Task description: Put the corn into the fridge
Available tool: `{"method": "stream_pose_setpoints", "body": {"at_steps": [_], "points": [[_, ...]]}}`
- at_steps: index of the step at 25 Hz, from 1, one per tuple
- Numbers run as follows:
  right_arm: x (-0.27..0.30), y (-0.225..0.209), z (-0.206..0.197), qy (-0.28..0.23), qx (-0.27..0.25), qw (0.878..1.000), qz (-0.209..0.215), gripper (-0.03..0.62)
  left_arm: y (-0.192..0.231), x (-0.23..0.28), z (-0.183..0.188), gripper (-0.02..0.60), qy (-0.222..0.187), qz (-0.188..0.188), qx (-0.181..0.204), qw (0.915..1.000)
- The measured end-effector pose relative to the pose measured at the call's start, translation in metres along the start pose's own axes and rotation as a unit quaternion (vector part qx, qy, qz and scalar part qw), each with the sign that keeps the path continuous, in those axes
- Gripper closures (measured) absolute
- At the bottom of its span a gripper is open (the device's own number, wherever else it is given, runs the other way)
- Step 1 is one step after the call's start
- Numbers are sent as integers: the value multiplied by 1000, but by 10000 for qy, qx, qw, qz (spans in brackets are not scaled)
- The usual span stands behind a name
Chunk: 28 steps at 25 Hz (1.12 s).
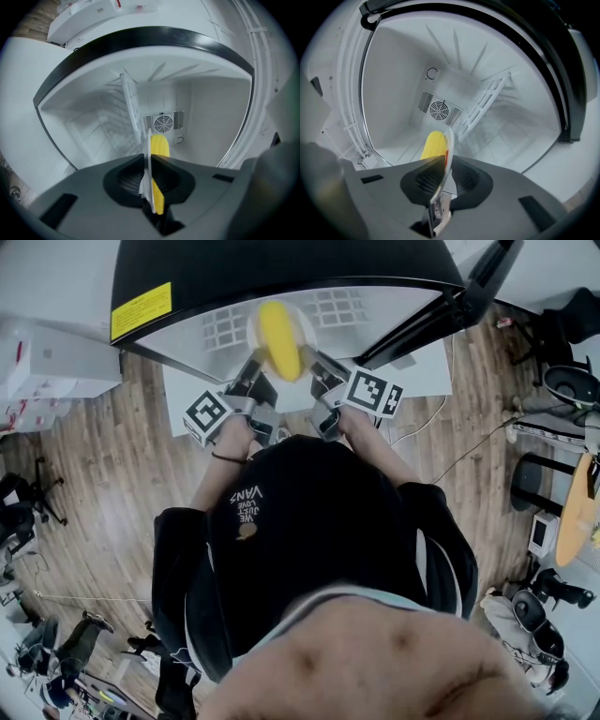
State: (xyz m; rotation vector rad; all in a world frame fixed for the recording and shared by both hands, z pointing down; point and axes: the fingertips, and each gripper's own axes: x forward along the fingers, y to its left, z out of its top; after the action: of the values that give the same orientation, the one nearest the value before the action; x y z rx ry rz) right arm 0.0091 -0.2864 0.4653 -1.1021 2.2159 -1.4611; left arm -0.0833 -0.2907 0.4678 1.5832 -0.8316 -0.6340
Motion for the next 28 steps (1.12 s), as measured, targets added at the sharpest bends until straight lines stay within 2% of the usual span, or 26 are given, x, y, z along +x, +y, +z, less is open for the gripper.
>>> {"method": "stream_pose_setpoints", "body": {"at_steps": [9, 14, 28], "points": [[-2, 7, 2, 20, -85, 9999, 91, 557, -7, -4, -1, 548, -95, -90, -156, 9998], [14, 0, 17, 9, 2, 9999, 114, 554, -1, 13, 12, 548, -166, 8, -253, 9995], [20, 1, 26, -134, 31, 9997, 184, 526, -1, 18, 17, 548, -297, 3, -497, 9983]]}}
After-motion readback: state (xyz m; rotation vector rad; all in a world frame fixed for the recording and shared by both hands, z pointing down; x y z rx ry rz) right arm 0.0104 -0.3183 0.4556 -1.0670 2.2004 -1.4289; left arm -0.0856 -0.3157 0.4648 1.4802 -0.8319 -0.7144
